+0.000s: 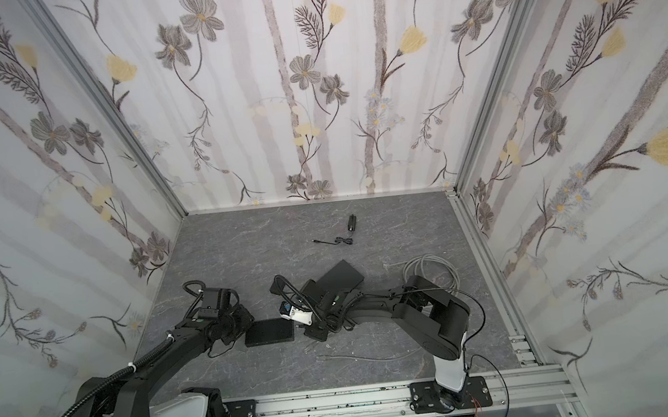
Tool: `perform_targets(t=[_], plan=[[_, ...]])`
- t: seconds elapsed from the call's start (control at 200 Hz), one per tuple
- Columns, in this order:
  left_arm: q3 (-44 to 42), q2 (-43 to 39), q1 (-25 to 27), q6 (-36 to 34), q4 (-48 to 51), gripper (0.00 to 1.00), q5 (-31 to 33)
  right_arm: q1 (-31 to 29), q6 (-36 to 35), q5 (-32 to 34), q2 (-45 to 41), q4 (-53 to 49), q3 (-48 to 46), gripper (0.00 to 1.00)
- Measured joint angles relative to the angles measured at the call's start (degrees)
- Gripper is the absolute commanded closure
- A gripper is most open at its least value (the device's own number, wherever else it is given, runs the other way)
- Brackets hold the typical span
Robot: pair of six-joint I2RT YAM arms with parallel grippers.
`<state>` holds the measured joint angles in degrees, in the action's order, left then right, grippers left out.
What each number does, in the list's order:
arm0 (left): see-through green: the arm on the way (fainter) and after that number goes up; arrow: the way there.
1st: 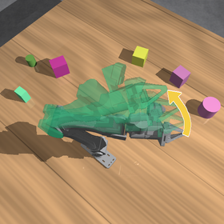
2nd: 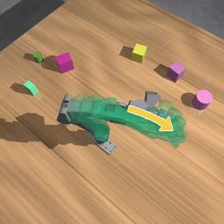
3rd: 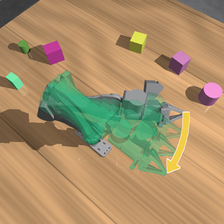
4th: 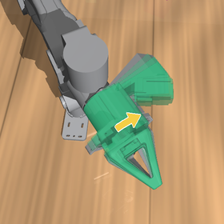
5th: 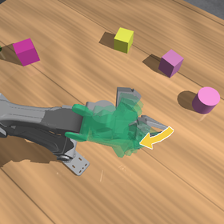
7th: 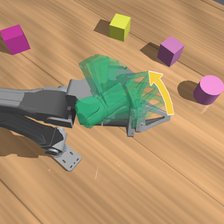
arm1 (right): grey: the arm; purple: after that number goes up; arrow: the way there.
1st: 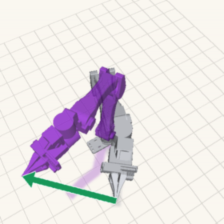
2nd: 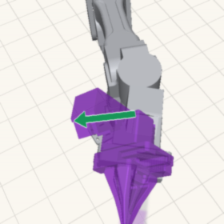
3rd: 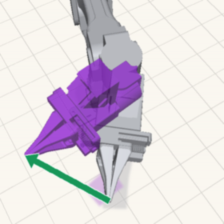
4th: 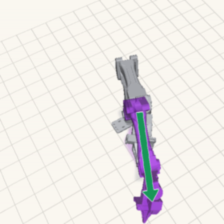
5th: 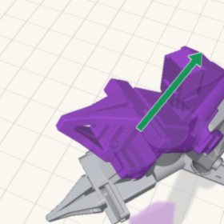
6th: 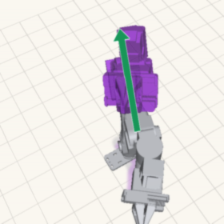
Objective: Insert the plug into the switch port
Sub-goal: 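Grasp the ribbed black box with the left gripper while right brings plug to its end, then push the barrel plug tip into the port at the box end with the right gripper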
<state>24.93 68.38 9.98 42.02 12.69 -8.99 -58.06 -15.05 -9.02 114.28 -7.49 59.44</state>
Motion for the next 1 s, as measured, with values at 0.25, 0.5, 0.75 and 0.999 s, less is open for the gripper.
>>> perform_targets(t=[0.25,0.5,0.75,0.999], plan=[[-0.24,-1.11,0.00,0.02,0.11,0.60,-0.04,-0.50,0.02,-0.04,1.27,-0.37,1.40,1.00],[-0.46,-4.90,0.09,0.68,1.62,0.37,-1.22,-0.96,0.55,-0.02,1.27,-0.57,1.07,1.00],[-3.74,-9.79,2.29,3.02,3.72,0.51,-2.47,-1.66,0.52,0.11,0.26,-0.59,0.09,1.00],[-4.59,-9.79,3.45,3.30,1.90,0.54,-2.29,-2.03,0.63,0.83,-0.57,-0.87,-0.20,1.00]])
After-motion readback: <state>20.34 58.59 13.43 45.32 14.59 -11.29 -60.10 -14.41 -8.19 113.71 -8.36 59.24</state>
